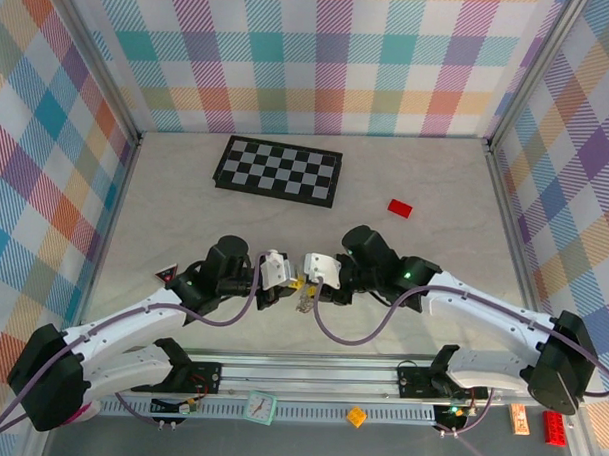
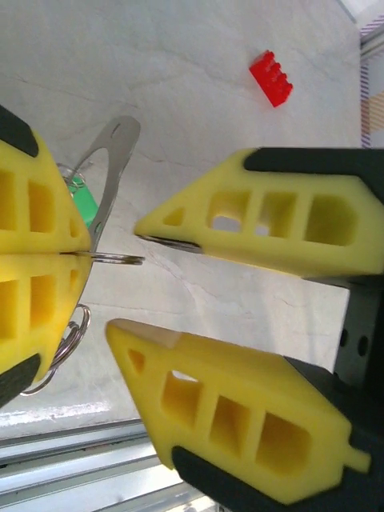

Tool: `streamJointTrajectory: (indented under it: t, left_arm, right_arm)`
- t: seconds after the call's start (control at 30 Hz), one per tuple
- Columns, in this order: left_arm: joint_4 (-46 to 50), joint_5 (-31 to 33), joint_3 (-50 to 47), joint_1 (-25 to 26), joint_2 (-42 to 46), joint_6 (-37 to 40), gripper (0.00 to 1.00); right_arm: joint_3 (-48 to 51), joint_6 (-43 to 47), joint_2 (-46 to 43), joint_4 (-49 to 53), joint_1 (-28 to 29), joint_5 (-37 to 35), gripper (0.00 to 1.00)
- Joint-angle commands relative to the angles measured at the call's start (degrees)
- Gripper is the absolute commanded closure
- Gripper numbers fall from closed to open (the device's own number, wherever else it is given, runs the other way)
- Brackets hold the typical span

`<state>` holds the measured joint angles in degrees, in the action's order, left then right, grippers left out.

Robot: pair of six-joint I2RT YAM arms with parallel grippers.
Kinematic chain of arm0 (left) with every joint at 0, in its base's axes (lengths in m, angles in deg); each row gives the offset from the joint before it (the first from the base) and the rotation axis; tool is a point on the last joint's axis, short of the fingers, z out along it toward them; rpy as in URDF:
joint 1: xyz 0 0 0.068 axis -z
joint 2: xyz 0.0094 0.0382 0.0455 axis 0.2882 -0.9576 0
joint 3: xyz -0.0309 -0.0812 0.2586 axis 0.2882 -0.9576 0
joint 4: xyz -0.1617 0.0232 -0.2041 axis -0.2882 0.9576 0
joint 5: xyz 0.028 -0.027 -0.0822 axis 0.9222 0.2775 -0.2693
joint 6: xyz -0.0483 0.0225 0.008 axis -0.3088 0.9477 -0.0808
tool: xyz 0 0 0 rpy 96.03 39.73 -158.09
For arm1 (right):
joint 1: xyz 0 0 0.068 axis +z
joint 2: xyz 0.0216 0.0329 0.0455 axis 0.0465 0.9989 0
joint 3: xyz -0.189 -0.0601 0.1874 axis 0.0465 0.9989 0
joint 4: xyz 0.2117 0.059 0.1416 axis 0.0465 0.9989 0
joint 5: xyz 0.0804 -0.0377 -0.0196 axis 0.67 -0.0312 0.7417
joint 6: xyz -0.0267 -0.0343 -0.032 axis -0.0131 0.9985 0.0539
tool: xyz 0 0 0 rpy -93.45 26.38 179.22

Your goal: Put the keys on the keyring

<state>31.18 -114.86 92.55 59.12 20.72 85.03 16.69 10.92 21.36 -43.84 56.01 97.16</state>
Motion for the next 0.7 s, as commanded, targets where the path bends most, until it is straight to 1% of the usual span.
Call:
streamJointTrajectory:
  t: [0.0,0.13,0.23,0.33,0.4,0.57,0.67]
  left_arm:
    - [9.64,3.38,6.41,0.6,-0.04,1.76,1.0]
    - [22.71,7.49,13.96,1.28,-4.49,1.12,1.0]
    - [28.44,8.98,17.48,2.15,-7.04,1.32,1.0]
    - [30.21,10.19,18.9,2.82,-7.6,2.27,1.0]
    - [30.53,9.93,19.54,3.13,-7.35,3.22,1.0]
    - [31.87,8.67,21.36,3.43,-6.98,5.88,1.0]
    - [34.02,8.1,22.85,3.54,-7.24,7.68,1.0]
  right_arm:
    - [-1.43,2.45,-0.58,4.78,0.26,-4.26,0.66]
    - [-2.66,2.79,0.4,5.8,0.4,-4.3,0.66]
    - [-2.84,1.93,0.76,4.02,0.36,-3.67,0.67]
    - [-1.91,1.13,0.05,1.82,0.36,-5.56,0.69]
    - [-0.5,0.42,-0.95,-0.05,0.35,-5.62,0.69]
    - [2.88,-3.71,-2.23,-6.78,0.32,-1.07,0.69]
    - [6.02,-5.16,-2.6,-12.82,0.35,-0.57,0.71]
